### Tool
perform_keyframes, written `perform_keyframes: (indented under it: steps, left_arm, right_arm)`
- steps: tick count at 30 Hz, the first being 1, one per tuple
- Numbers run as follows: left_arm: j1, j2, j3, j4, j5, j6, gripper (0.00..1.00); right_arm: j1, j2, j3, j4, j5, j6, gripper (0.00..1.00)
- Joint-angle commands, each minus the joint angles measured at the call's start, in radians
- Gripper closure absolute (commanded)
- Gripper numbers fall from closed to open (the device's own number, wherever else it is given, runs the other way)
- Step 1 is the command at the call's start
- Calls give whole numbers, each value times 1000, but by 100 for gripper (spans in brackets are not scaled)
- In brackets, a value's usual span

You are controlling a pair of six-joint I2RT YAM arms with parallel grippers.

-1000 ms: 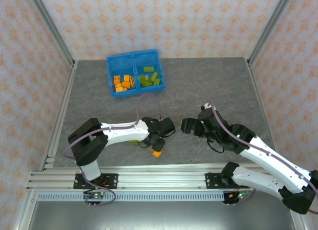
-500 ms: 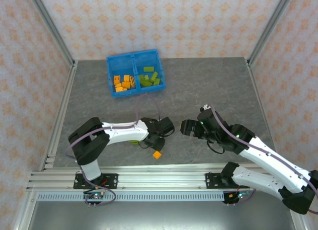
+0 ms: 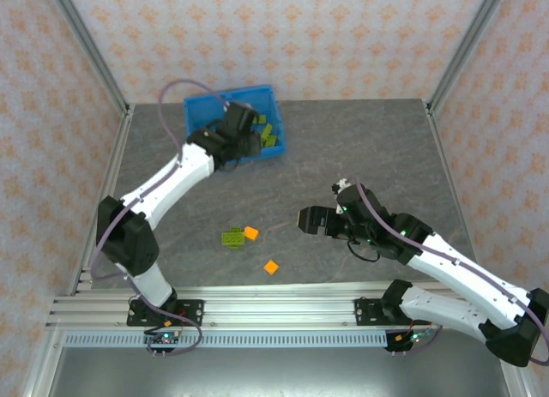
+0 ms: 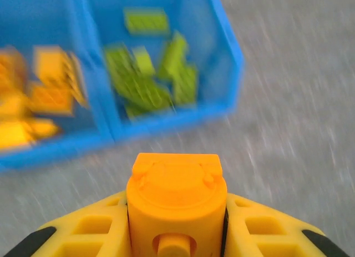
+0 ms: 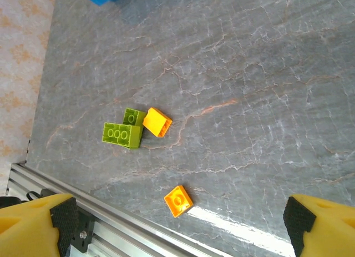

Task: Sort the legos into containers by color

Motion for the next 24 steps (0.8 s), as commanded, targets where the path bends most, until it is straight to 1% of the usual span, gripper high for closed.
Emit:
perform_keyframes:
  steps: [1,4,6,9,12,14,17,19,21,24]
  left_arm:
    - [104,141,189,-57,-95,10,79]
    - [183,310,376,-89,-73,-12,80]
    - [220,409,486,-106,-57,-22,80]
    - [250,540,642,-139,-72,-31,80]
    - [280,629,725,-132,-79,-60,79]
    - [296,676,766,-120,-60,-65,77]
    - [308,748,857,-154,-60,-58,67]
    - [311,771,910,-186,-36,-59,55]
    - [311,751,912,-189,3,-70,48]
    - [300,662,850,-170,64,-87,42]
  right_arm:
    - [-1,5,-18,45,9,-20,3]
    - [-1,5,-18,41,24,-29,3]
    - [-2,6,-21,42,32,-31,3]
    - [-1,5,-39,69,40,-14,3]
    - [-1,5,-52,89,32,4,3]
    - [-2,4,-50,77,38,1,3]
    - [-2,-7,-49,54,65,-5,3]
    - [-1,-10,-49,54,72,-4,3]
    - [-1,-4,-52,61,72,-4,3]
    - [-1,22,-54,70,75,-4,3]
